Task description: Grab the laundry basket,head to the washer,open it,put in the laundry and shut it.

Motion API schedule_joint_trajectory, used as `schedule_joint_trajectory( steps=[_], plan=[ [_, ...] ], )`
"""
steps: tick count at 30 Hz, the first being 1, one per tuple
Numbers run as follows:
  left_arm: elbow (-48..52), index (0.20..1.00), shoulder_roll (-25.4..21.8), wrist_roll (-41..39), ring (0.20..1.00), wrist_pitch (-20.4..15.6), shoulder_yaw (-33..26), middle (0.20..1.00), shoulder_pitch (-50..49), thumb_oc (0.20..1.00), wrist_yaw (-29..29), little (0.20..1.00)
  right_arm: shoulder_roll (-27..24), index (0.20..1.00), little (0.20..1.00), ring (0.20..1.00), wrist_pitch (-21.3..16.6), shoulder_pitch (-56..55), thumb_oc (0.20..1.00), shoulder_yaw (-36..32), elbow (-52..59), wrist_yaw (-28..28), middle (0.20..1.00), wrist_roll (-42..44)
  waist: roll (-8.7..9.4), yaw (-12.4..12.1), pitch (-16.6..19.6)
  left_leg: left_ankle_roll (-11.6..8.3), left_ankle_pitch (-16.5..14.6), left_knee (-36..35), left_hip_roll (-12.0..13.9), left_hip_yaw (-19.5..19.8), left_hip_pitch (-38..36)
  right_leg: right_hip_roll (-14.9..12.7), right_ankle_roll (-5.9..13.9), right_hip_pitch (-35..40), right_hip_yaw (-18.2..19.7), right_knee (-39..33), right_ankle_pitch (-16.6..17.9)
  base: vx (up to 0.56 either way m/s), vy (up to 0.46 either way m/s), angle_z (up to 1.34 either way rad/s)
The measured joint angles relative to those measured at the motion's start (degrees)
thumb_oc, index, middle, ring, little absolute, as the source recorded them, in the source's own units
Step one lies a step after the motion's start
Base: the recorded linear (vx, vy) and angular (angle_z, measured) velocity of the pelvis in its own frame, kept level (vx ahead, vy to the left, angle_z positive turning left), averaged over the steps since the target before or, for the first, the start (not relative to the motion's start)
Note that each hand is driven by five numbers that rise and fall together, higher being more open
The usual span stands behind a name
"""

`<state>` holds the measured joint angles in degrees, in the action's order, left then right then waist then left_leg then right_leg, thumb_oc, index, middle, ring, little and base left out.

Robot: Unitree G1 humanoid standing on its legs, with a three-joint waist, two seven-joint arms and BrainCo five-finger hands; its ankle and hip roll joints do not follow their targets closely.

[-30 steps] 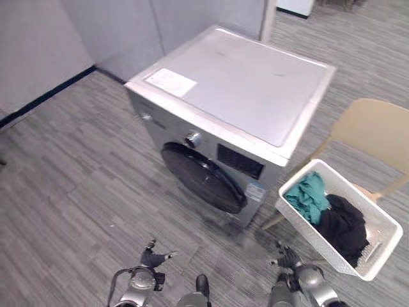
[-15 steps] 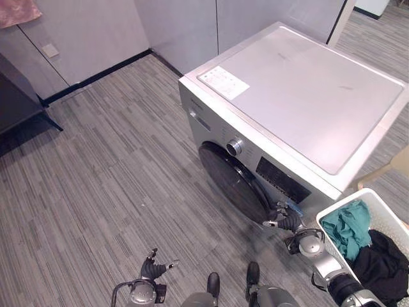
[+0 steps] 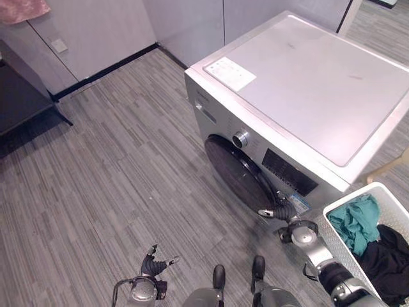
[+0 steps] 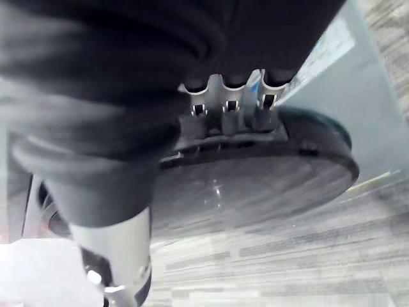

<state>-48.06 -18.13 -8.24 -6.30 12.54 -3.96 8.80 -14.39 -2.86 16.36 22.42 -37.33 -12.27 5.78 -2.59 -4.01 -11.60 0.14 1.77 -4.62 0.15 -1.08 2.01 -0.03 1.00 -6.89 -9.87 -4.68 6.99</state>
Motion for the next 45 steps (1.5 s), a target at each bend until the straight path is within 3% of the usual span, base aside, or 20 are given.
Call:
schedule_joint_trajectory(
  steps=[6,14,19,22,25,26,29,32,34,37,38,42,45],
  plan=[
    [-0.9,1.000,0.0,-0.3,1.000,0.0,0.0,1.000,-0.1,1.000,0.1,1.000,-0.1,1.000,1.000,1.000,-0.8,0.7,1.000,1.7,0.3,0.6,1.000,6.9,0.51,-1.2,-0.4,-0.58,0.0,-0.3,0.3,0.4,1.7,0.1,0.01,-1.1,-1.5,0.0,0.0,-0.04,0.019,0.01],
    [-3.3,1.000,-0.4,-0.8,1.000,-0.9,0.0,1.000,3.2,1.000,0.5,1.000,-0.6,1.000,1.000,1.000,-1.0,2.0,1.000,8.0,2.8,0.7,1.000,16.0,3.00,-2.1,-2.0,-2.32,0.1,1.0,1.2,2.7,4.3,0.5,0.02,-2.1,-5.6,0.0,0.0,-0.04,-0.025,0.09],
    [-4.7,1.000,-0.7,-5.0,1.000,-2.1,-0.1,1.000,7.5,1.000,0.9,1.000,-0.4,1.000,1.000,1.000,0.2,11.7,1.000,13.1,3.8,2.8,1.000,21.4,3.70,-7.2,-3.6,-2.34,-0.6,3.3,1.1,8.2,8.2,0.7,-0.83,-3.6,-10.8,0.0,-1.0,0.01,-0.048,0.41],
    [-6.8,1.000,-0.7,-5.3,1.000,-2.0,0.0,1.000,9.3,1.000,1.3,1.000,2.6,1.000,1.000,1.000,0.0,21.0,1.000,14.7,5.1,3.5,1.000,23.6,2.21,-10.8,-6.6,-2.72,-0.3,3.9,1.2,11.8,10.6,0.9,-1.37,-3.9,-15.1,0.1,-1.3,0.05,-0.041,0.72],
    [-7.0,1.000,-0.9,-7.0,1.000,-2.0,0.1,1.000,9.2,1.000,1.6,1.000,5.1,1.000,1.000,1.000,-3.3,25.9,1.000,17.5,7.5,5.9,1.000,23.5,1.82,-12.9,-6.8,-3.82,1.0,4.1,1.6,13.6,11.2,1.3,-2.02,-3.6,-17.2,0.1,-1.8,0.03,-0.028,0.65],
    [-6.9,1.000,-1.1,-7.2,1.000,-2.0,1.1,1.000,8.9,1.000,1.6,1.000,8.2,1.000,1.000,1.000,-5.0,29.0,1.000,18.7,8.9,6.9,1.000,23.1,1.42,-15.1,-7.1,-4.75,1.8,3.9,1.8,14.8,11.3,1.3,-2.37,-2.8,-18.6,0.1,-2.0,0.03,-0.027,0.63],
    [-5.7,1.000,-1.2,-7.3,1.000,-2.1,3.0,1.000,9.3,1.000,1.6,1.000,11.1,1.000,1.000,1.000,-6.1,32.6,1.000,17.9,8.0,7.1,1.000,21.6,1.38,-16.9,-7.1,-4.61,2.7,3.8,1.1,17.3,10.9,0.1,-3.65,-2.8,-19.9,2.9,-2.9,0.03,-0.023,0.59],
    [-5.6,1.000,-1.5,-7.3,1.000,-2.1,4.0,1.000,9.6,1.000,1.6,1.000,10.5,1.000,1.000,1.000,-6.4,32.9,1.000,16.0,6.0,6.1,1.000,21.1,1.45,-16.7,-7.1,-4.46,2.8,3.8,0.2,18.6,10.9,-1.6,-3.32,-3.3,-19.5,6.3,-4.8,0.04,-0.030,0.47],
    [-2.9,1.000,-2.6,-7.2,1.000,-2.0,5.3,1.000,9.6,1.000,1.6,1.000,7.0,1.000,1.000,1.000,-6.0,30.7,1.000,13.6,5.8,4.6,1.000,21.0,1.84,-16.6,-7.1,-4.32,2.9,3.6,-0.9,18.4,10.9,-3.3,-2.11,-4.5,-16.8,8.8,-6.2,-0.01,0.019,0.15],
    [1.9,1.000,-3.6,-7.1,1.000,-1.9,6.1,1.000,9.9,1.000,1.9,1.000,2.1,1.000,1.000,1.000,-5.4,26.8,1.000,13.5,8.1,3.3,1.000,18.5,2.56,-15.3,-7.4,-4.18,3.0,3.8,-2.1,14.1,10.5,-4.6,-0.87,-5.2,-14.0,8.8,-5.5,-0.11,0.104,-0.34],
    [4.0,1.000,-4.3,-7.0,1.000,-1.9,6.3,1.000,10.1,1.000,2.1,1.000,0.9,1.000,1.000,1.000,-5.4,24.7,1.000,13.6,10.7,3.3,1.000,17.2,2.92,-14.4,-7.6,-4.18,3.0,3.9,-2.3,13.2,10.4,-4.9,-0.66,-5.0,-13.4,8.6,-5.3,-0.06,0.081,-0.42],
    [9.8,1.000,-6.6,-3.9,1.000,-1.8,7.5,1.000,18.2,1.000,3.8,1.000,-2.9,1.000,1.000,1.000,-5.4,8.6,1.000,13.8,22.0,5.3,1.000,11.0,6.38,-7.0,-8.7,-3.29,2.4,3.8,-2.4,5.8,8.7,-5.4,1.13,-6.4,-7.7,8.0,-4.0,-0.08,0.109,-0.91],
    [5.8,1.000,-7.3,0.5,1.000,-0.8,8.5,1.000,26.8,1.000,5.5,1.000,-6.4,1.000,1.000,1.000,-4.6,4.0,1.000,13.3,23.2,8.0,1.000,8.0,6.50,-3.8,-9.0,-2.87,2.3,3.6,-1.9,1.1,9.0,-5.3,2.10,-7.5,-5.4,6.9,-2.7,-0.06,0.077,-0.86]
  ],
)
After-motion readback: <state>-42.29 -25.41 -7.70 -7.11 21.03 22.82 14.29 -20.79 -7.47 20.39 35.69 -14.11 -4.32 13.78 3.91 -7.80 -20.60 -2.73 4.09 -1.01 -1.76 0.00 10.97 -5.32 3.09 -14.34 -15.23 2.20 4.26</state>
